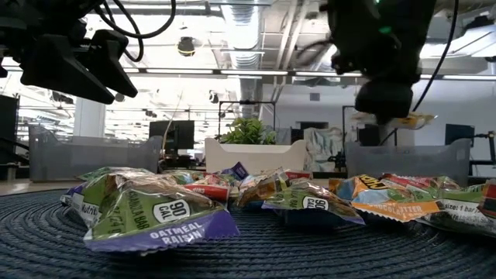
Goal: Pick and place Granola Bars by type
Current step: Put the yellow granola bar into the right black bin
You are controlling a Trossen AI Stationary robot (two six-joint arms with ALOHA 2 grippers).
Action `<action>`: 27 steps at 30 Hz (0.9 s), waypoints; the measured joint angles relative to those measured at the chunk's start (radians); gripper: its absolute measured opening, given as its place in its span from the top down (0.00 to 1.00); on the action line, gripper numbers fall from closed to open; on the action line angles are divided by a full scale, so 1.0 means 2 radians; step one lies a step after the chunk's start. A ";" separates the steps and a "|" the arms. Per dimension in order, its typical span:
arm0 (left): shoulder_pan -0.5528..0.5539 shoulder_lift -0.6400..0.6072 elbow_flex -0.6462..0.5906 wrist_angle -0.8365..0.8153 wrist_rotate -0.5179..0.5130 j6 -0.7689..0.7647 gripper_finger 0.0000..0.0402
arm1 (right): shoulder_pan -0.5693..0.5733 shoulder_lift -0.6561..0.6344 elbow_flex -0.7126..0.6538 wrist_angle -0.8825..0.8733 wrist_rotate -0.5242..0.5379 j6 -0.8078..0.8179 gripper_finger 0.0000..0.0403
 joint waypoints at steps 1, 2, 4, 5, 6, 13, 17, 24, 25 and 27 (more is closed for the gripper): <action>0.000 0.000 0.000 0.000 0.000 0.000 0.45 | -0.005 0.000 -0.003 -0.016 0.002 0.013 0.90; 0.000 0.000 0.000 0.000 0.000 0.000 0.45 | -0.011 0.000 -0.007 -0.030 0.004 0.024 0.89; 0.000 0.000 0.000 0.000 0.000 0.000 0.45 | -0.023 0.000 -0.017 -0.049 0.014 0.032 0.89; 0.000 0.000 0.000 0.000 0.000 0.000 0.45 | -0.031 0.000 -0.022 -0.051 0.019 0.030 0.89; 0.000 0.000 0.000 0.000 0.000 0.000 0.45 | -0.039 0.000 -0.027 -0.050 0.025 0.026 0.90; 0.000 0.000 0.000 0.000 0.000 -0.003 0.45 | -0.101 0.000 -0.068 -0.049 0.052 0.010 0.90; 0.000 0.000 0.000 0.000 0.000 -0.004 0.45 | -0.121 0.000 -0.083 -0.045 0.064 -0.011 0.88; 0.000 0.000 0.000 0.000 0.000 -0.008 0.45 | -0.151 -0.011 -0.091 -0.031 0.068 -0.030 0.78; 0.000 0.000 0.000 0.000 0.000 -0.008 0.45 | -0.154 -0.014 -0.091 -0.029 0.068 -0.029 0.76; 0.000 0.000 0.000 0.000 0.000 -0.008 0.45 | -0.155 -0.024 -0.091 -0.030 0.068 -0.029 0.69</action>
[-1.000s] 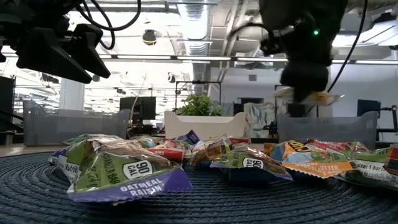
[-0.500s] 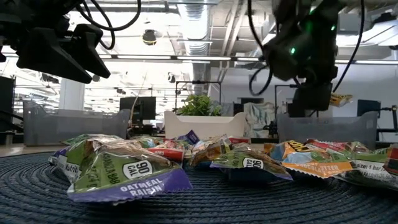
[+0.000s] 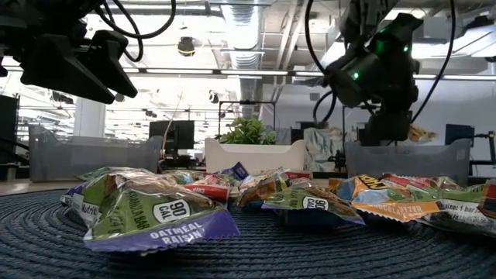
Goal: Pick and place Granola Bars by type
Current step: Put the yellow granola bar into the right black bin, then put the blue granola bar into the left black bin
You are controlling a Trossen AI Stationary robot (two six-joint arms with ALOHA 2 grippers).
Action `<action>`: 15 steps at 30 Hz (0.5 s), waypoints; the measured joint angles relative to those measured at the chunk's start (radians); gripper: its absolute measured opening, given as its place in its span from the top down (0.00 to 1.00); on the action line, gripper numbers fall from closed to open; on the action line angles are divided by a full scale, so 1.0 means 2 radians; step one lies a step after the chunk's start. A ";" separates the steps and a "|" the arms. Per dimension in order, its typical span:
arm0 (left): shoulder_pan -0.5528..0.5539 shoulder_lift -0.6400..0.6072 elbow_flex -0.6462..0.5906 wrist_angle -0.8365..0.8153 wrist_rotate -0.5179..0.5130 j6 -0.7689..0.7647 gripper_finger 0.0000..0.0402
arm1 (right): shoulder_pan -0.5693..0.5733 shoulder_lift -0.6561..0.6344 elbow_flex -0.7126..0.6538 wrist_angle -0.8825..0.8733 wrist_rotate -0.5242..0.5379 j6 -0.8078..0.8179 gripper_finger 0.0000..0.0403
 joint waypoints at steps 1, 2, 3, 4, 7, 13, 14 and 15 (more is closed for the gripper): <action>0.000 0.000 0.000 0.000 0.000 0.000 0.45 | 0.000 -0.005 0.000 0.000 0.000 0.000 0.66; 0.000 0.000 0.000 0.000 0.000 0.000 0.45 | 0.001 -0.009 0.000 0.000 -0.002 0.000 0.62; 0.000 0.000 0.000 0.000 0.000 0.000 0.45 | 0.003 -0.013 0.000 0.000 -0.003 0.000 0.58; 0.000 0.000 0.000 0.000 0.000 0.000 0.45 | 0.007 -0.018 0.000 0.000 -0.003 0.003 0.55; 0.000 0.000 0.000 0.000 0.000 0.000 0.45 | 0.019 -0.030 0.000 -0.005 0.005 0.014 0.46; 0.000 0.000 0.000 0.000 0.000 -0.001 0.45 | 0.041 -0.055 0.000 -0.025 0.016 0.040 0.39; 0.000 0.000 0.000 0.000 0.000 -0.001 0.45 | 0.045 -0.060 0.000 -0.026 0.019 0.045 0.39; 0.000 0.000 0.000 0.000 0.001 -0.001 0.45 | 0.047 -0.065 0.000 -0.026 0.021 0.046 0.39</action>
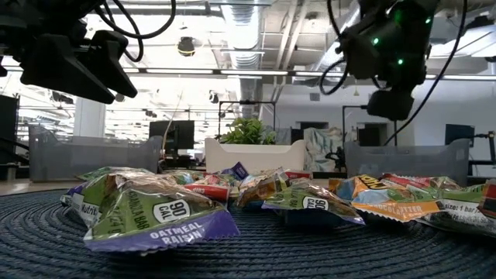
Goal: Pick and place Granola Bars by type
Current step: Put the blue granola bar into the left black bin
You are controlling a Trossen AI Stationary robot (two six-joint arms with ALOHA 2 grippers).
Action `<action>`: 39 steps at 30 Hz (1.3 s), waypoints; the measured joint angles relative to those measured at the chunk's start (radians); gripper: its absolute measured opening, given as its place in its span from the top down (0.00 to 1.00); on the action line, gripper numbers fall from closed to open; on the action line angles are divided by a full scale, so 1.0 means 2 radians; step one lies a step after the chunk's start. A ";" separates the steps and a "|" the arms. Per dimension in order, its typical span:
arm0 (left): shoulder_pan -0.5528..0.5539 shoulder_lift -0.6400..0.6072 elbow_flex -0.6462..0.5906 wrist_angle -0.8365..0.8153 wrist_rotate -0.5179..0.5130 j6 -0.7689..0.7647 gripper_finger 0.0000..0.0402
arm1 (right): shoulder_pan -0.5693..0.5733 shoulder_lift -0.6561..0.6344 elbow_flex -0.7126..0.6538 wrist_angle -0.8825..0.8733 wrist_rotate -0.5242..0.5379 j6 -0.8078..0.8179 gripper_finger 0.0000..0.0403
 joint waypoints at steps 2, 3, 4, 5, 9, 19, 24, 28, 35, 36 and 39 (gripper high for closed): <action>0.000 0.000 0.000 0.000 0.001 0.000 0.45 | 0.006 -0.013 0.000 0.002 0.001 -0.001 0.39; 0.000 0.000 0.000 0.002 0.002 0.001 0.45 | 0.012 -0.020 0.000 0.004 0.002 -0.001 0.39; 0.000 0.000 0.000 0.005 0.004 0.005 0.45 | 0.019 -0.026 0.000 0.008 0.003 -0.001 0.39; 0.000 0.001 0.000 0.012 0.006 0.011 0.45 | 0.028 -0.032 0.000 0.013 0.008 -0.001 0.39; 0.020 0.024 0.000 0.073 0.006 0.041 0.45 | 0.076 -0.054 0.000 0.050 0.049 -0.002 0.39; 0.159 0.126 0.020 0.134 0.140 0.089 0.45 | 0.245 -0.067 0.000 0.152 0.178 -0.044 0.40; 0.215 0.164 0.022 0.161 0.227 0.104 0.45 | 0.311 -0.068 0.000 0.177 0.218 -0.055 0.40; 0.248 0.188 0.023 0.175 0.268 0.107 0.47 | 0.345 -0.068 0.000 0.195 0.225 -0.055 0.40; 0.278 0.241 0.024 0.219 0.352 0.124 0.49 | 0.369 -0.042 0.000 0.212 0.238 -0.071 0.40; 0.280 0.247 0.026 0.218 0.352 0.125 0.49 | 0.368 -0.041 0.000 0.211 0.239 -0.072 0.40; 0.286 0.251 0.029 0.217 0.352 0.125 0.50 | 0.364 -0.037 0.002 0.210 0.240 -0.073 0.40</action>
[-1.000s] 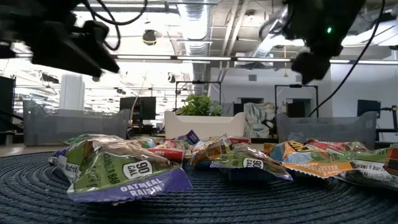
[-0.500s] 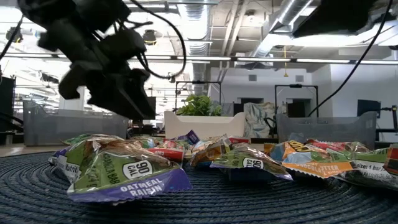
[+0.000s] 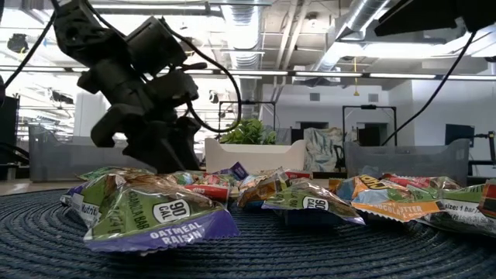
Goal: Pick and place Granola Bars by type
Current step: Put the blue granola bar into the left black bin
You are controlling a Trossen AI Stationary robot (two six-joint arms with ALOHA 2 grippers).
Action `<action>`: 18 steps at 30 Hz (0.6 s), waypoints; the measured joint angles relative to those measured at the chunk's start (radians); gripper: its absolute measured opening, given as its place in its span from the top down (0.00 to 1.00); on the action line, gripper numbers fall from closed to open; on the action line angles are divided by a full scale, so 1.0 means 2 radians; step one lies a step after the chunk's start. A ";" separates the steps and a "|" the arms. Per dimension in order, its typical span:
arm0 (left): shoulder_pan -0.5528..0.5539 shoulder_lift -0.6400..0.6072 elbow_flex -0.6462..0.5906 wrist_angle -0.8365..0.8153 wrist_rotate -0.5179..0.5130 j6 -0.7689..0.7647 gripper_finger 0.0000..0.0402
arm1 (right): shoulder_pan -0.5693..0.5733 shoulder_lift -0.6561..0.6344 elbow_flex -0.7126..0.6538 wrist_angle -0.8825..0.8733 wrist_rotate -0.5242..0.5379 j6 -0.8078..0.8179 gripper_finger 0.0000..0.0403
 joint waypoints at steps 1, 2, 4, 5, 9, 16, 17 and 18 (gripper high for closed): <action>0.001 0.000 0.000 0.000 0.000 0.001 0.50 | -0.003 0.000 0.000 0.000 0.000 -0.001 0.40; 0.001 0.000 0.000 -0.001 0.000 0.001 0.50 | -0.005 0.000 0.000 0.000 0.000 -0.001 0.40; 0.001 -0.001 0.000 -0.004 0.000 0.001 0.52 | -0.010 0.000 0.000 0.000 0.000 -0.001 0.40; 0.001 -0.001 0.000 -0.004 0.002 0.001 0.53 | -0.012 0.000 0.000 0.000 0.000 -0.001 0.40; 0.001 -0.001 0.000 -0.018 0.008 0.002 0.63 | -0.021 0.000 0.000 0.000 -0.004 0.000 0.40; 0.001 -0.002 0.001 -0.025 0.013 0.003 0.78 | -0.028 0.000 0.000 0.002 -0.006 0.000 0.40; 0.001 -0.002 0.001 -0.025 0.013 0.005 0.79 | -0.028 0.000 0.000 0.002 -0.006 0.000 0.40; 0.001 -0.002 0.001 -0.025 0.013 0.008 0.80 | -0.028 0.000 0.000 0.002 -0.006 0.000 0.40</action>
